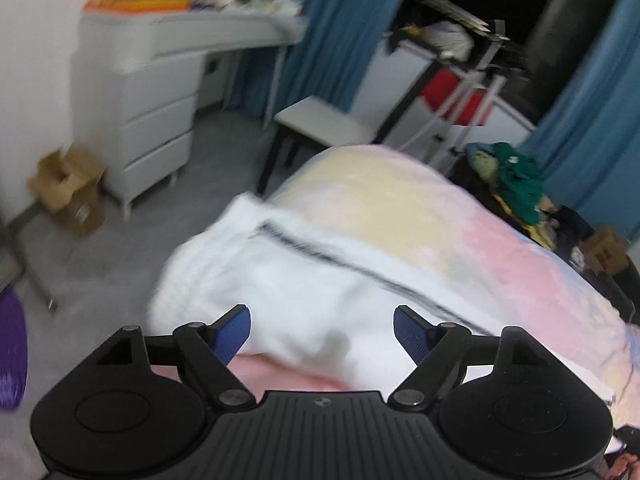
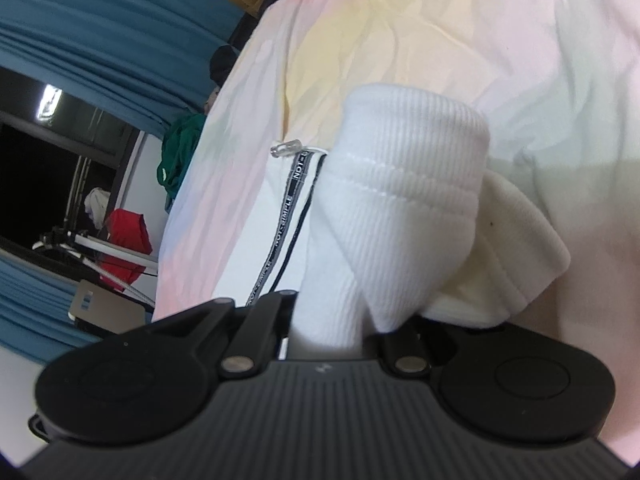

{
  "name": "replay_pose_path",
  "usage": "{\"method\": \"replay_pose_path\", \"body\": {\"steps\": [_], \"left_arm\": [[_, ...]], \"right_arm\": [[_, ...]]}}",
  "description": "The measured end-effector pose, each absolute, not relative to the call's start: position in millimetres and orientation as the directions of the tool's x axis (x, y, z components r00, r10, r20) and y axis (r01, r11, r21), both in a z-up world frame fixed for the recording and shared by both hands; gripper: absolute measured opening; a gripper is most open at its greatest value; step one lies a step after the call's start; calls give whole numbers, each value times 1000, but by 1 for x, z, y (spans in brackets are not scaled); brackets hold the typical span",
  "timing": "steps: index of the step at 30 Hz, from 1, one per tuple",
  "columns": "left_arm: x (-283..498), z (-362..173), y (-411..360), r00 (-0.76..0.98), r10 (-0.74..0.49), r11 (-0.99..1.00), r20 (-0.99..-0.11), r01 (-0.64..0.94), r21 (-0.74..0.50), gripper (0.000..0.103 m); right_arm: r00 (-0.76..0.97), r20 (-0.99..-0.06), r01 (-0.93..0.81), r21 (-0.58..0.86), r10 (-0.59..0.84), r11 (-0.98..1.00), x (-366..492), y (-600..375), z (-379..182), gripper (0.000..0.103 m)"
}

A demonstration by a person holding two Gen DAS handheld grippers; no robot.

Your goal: Fold clothes

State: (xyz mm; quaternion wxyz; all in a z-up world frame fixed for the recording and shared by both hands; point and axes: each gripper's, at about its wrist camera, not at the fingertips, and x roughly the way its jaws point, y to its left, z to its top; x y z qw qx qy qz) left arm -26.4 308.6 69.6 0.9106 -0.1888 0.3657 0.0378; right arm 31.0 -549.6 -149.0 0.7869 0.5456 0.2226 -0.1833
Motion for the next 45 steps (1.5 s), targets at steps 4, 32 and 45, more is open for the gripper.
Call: {"method": "replay_pose_path", "body": {"steps": [4, 32, 45], "left_arm": [[-3, 75, 239, 751, -85, 950, -655, -136, -279, 80], [80, -77, 18, 757, 61, 981, -651, 74, 177, 82], [87, -72, 31, 753, 29, 988, -658, 78, 132, 83]], "right_arm": [[839, -542, 521, 779, -43, 347, 30, -552, -150, 13], [825, -541, 522, 615, -165, 591, 41, -529, -114, 13], [883, -341, 429, 308, -322, 849, 43, -444, -17, 13]]}}
